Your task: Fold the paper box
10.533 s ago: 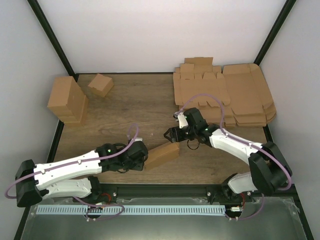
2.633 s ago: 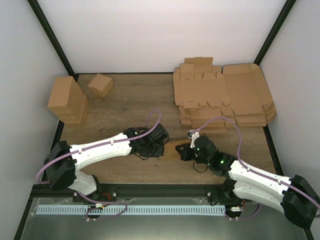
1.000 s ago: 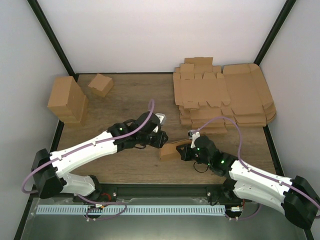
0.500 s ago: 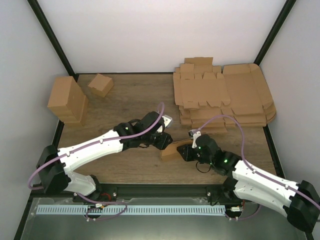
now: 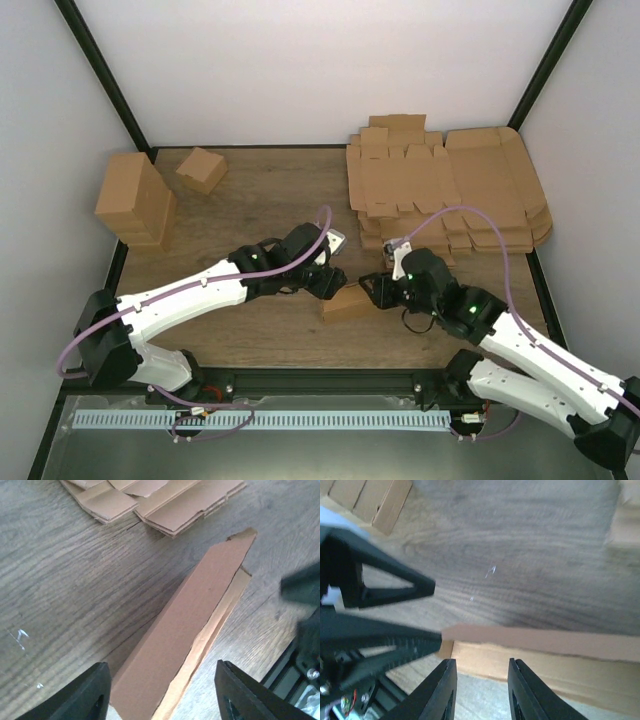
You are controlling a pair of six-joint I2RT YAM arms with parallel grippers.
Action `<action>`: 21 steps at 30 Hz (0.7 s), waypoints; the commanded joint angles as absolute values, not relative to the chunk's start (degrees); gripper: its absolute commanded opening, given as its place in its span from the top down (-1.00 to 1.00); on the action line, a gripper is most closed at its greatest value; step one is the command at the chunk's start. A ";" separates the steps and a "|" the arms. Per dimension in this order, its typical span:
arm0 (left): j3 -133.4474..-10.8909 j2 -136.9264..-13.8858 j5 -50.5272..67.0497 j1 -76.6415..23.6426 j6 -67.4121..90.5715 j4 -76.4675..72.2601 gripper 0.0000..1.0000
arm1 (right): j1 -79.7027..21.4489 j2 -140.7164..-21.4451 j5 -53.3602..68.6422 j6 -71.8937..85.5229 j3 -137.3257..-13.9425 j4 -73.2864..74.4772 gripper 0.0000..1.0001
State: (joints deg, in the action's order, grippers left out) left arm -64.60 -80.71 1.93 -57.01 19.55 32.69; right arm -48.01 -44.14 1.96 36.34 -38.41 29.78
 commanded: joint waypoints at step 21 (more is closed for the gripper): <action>-66.31 -86.74 5.99 -58.90 -3.63 34.06 -1.00 | -2.03 -49.66 32.68 28.98 -34.57 24.94 0.24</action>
State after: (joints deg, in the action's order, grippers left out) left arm -64.49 -83.83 5.80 -58.06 3.68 32.71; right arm -2.44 -49.82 28.45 28.32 -34.46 28.84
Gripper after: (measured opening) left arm 0.999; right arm 0.379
